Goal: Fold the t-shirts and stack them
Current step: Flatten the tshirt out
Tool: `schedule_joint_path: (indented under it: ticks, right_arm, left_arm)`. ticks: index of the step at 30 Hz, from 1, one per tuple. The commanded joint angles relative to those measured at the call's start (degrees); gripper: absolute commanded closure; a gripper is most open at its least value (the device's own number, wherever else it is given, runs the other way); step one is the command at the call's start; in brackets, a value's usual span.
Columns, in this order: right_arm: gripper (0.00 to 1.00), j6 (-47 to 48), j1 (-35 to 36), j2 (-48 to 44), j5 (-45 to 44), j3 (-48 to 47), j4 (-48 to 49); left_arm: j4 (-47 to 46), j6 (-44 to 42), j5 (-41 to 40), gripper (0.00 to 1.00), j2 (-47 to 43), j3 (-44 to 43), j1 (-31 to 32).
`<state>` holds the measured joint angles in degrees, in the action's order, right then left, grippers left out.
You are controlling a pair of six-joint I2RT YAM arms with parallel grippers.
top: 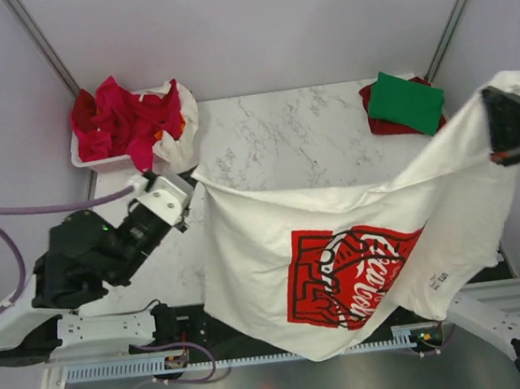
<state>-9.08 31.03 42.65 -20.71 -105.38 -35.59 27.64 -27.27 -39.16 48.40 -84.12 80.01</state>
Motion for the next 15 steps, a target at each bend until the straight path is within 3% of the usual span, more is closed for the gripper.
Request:
schedule_joint_path:
  ticks: [1,3,5,6,7,8,10,12,13,15]
  right_arm:
    - [1.00,-3.3,0.4,9.2,-6.4,6.0,-3.1]
    - [1.00,-3.8,0.4,13.9,-7.4,7.4,-3.2]
    - [1.00,-4.2,0.5,17.4,-7.9,6.6,-2.9]
    - [1.00,-4.3,-0.3,19.6,-7.2,5.5,-2.8]
    - [1.00,-4.5,-1.4,24.6,-5.8,3.8,-3.3]
    - [1.00,-5.1,-3.0,27.2,-0.5,0.5,-3.2]
    - [1.00,-8.8,-13.3,36.5,10.5,-3.9,-3.3]
    - [1.00,-14.1,-22.5,48.9,23.3,-14.6,-4.4]
    - [1.00,-16.0,-25.1,53.8,27.5,-19.8,-4.7]
    - [1.00,-21.2,-30.8,68.8,40.9,-43.1,-5.4]
  left_arm:
    - [-0.7,5.8,-2.2,0.98,-0.2,9.5,-0.9]
    - [-1.0,7.6,-0.2,0.98,1.0,12.6,-6.1]
    - [-1.3,11.3,10.2,0.98,3.6,15.1,-13.6]
    - [-2.2,12.8,15.3,0.98,4.8,15.4,-23.7]
    - [-3.0,14.9,24.8,0.98,6.3,15.0,-28.7]
    - [-3.6,15.7,28.1,0.98,10.5,14.3,-37.1]
    - [-4.3,16.7,34.6,0.98,15.9,8.7,-43.2]
    - [-4.3,16.7,36.0,0.98,26.3,2.2,-49.4]
    - [-3.9,16.8,37.0,0.98,30.6,-6.6,-51.2]
    - [-1.9,18.8,38.9,0.98,41.6,-18.3,-56.2]
